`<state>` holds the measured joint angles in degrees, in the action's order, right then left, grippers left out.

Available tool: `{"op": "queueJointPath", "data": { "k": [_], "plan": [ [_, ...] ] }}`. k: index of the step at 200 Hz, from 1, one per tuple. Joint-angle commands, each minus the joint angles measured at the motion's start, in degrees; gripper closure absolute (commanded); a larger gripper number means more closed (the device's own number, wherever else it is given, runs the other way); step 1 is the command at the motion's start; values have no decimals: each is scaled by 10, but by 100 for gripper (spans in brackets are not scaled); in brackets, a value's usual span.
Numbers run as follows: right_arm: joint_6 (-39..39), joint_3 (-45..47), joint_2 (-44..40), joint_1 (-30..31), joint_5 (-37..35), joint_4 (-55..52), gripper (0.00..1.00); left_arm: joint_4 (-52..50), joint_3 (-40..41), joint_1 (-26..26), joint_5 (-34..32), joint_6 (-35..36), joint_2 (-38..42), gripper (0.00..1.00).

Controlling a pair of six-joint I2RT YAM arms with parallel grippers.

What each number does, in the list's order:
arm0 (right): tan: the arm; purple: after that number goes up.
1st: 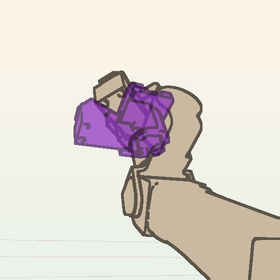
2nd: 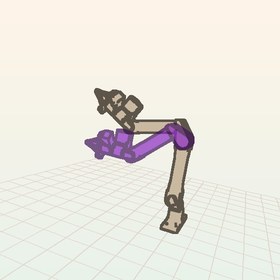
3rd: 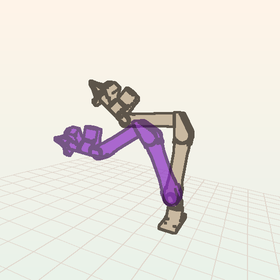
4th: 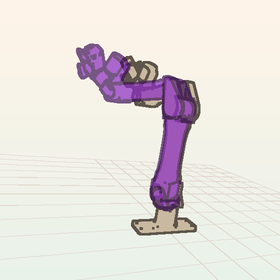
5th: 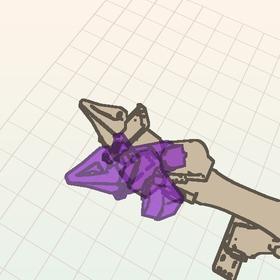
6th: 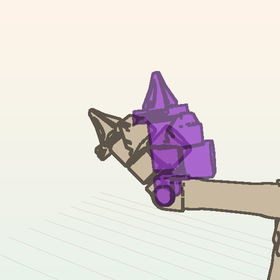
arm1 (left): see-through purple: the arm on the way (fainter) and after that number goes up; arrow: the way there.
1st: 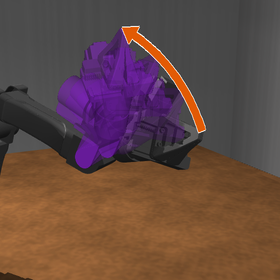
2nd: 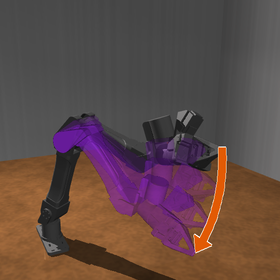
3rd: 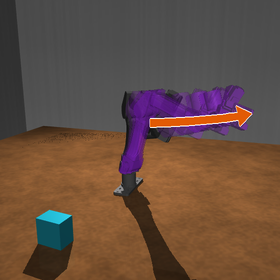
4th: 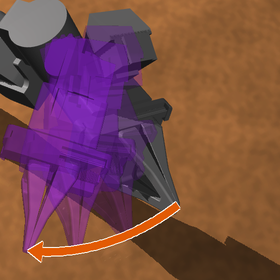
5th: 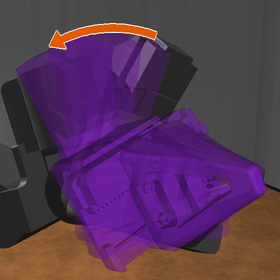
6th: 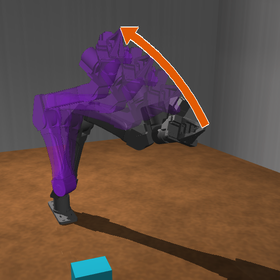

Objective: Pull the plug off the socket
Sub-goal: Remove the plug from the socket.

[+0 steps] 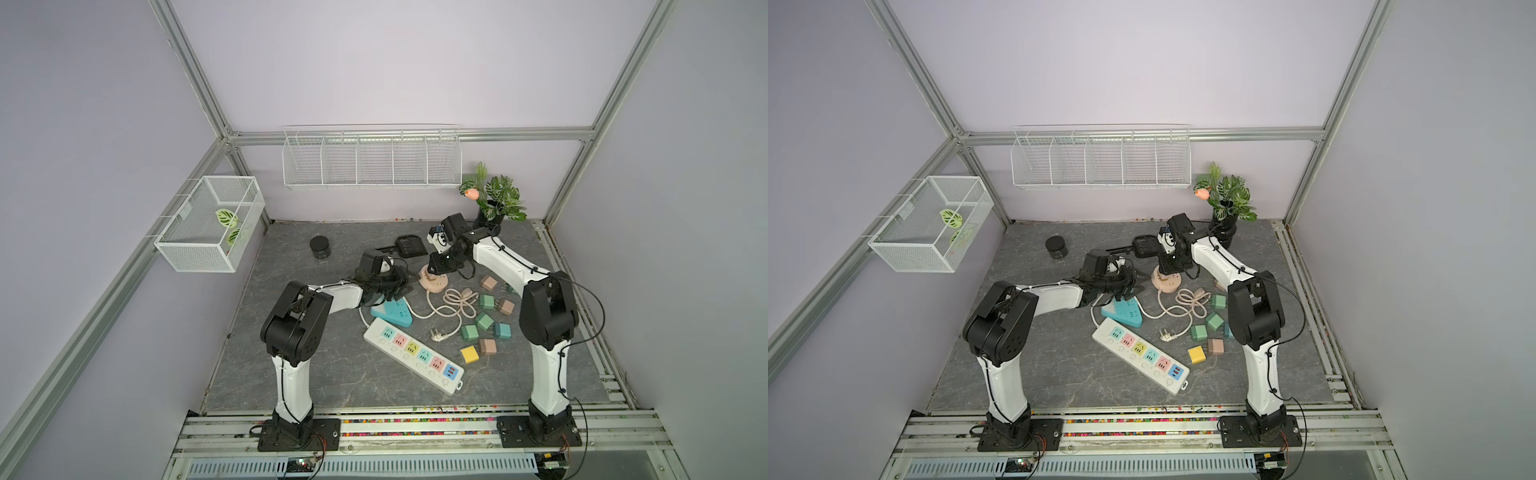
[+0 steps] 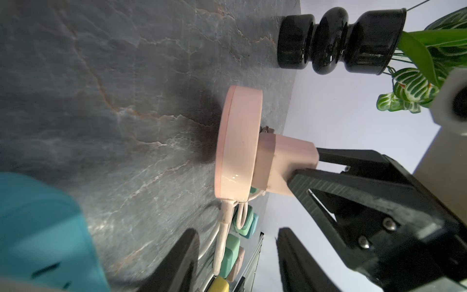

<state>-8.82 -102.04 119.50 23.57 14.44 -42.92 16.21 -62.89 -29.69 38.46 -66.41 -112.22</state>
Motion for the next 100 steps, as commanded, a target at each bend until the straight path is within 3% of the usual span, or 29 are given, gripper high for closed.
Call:
{"op": "queueJointPath", "data": {
  "k": [1, 100],
  "plan": [
    [-19, 8, -30, -2, 36, 18, 81, 46, -13, -1, 25, -19, -23, 45],
    [-36, 16, -34, -4, 83, 34, 81, 61, -51, -1, 34, -34, -78, 47]
  ]
}}
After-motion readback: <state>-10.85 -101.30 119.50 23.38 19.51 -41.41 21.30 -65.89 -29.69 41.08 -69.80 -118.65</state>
